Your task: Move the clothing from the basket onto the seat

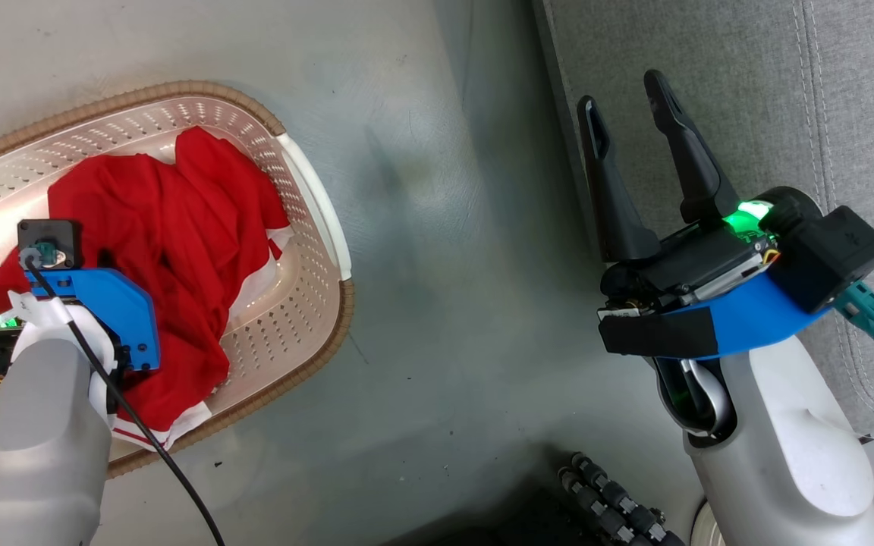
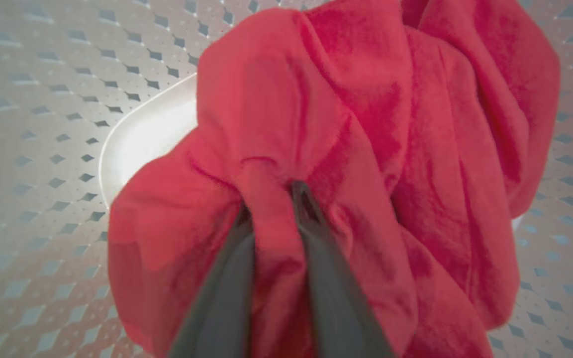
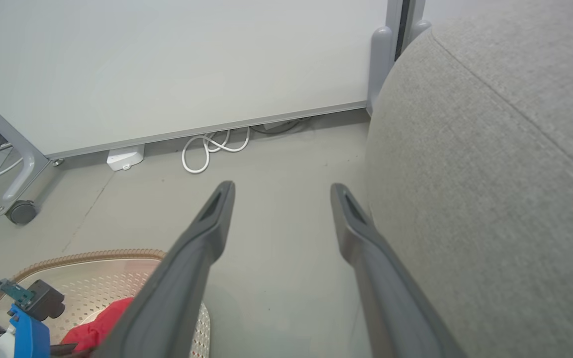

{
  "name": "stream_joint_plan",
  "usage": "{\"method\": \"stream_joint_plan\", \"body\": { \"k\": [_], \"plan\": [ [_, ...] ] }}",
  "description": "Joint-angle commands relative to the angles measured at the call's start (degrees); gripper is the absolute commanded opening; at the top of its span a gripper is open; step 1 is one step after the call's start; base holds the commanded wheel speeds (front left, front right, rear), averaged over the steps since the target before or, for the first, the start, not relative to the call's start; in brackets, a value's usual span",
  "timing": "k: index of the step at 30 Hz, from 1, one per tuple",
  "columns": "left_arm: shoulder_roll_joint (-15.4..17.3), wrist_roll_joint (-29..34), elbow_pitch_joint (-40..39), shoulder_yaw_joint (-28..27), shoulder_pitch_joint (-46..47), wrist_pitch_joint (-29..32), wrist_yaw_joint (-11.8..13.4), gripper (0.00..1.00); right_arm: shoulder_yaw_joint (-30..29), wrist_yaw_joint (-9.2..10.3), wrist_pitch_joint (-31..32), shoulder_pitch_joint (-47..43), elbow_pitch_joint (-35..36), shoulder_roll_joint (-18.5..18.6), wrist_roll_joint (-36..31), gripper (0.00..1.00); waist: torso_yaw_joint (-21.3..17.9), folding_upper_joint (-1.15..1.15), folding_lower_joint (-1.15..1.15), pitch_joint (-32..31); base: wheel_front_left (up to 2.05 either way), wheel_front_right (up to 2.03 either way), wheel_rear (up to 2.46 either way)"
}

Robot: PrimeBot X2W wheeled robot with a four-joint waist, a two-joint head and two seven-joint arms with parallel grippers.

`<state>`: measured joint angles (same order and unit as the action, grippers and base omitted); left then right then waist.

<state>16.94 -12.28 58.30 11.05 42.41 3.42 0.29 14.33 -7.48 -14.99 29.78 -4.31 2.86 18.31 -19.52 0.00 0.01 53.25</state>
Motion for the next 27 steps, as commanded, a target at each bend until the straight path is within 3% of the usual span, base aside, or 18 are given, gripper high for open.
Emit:
{"method": "stream_joint_plan", "body": {
  "k": [1, 12, 27],
  "plan": [
    [0.12, -0.25, 0.13, 0.03, 0.80, -0.21, -0.26, 0.00, -0.16, -0.03, -0.27, 0.89, 0.27, 0.04, 0.27, 1.00, -0.04, 0.00, -0.01, -0.04, 0.00, 0.00, 0.00],
    [-1.65, -0.89, 2.30, 1.49, 0.42, -2.24, -1.13, 0.00, -0.24, -0.03, -0.26, 0.77, -1.43, 0.06, -0.69, 1.00, 0.91, 0.00, -0.01, -3.93, 0.00, 0.00, 0.00],
    [-10.53, 0.27, 8.58, 7.37, -4.98, -11.62, -4.93, 0.00, -2.52, -0.02, -0.25, -7.21, -13.80, 0.13, -9.22, 1.00, 8.86, 0.00, -0.01, -31.48, 0.00, 0.00, 0.00]
  ]
}}
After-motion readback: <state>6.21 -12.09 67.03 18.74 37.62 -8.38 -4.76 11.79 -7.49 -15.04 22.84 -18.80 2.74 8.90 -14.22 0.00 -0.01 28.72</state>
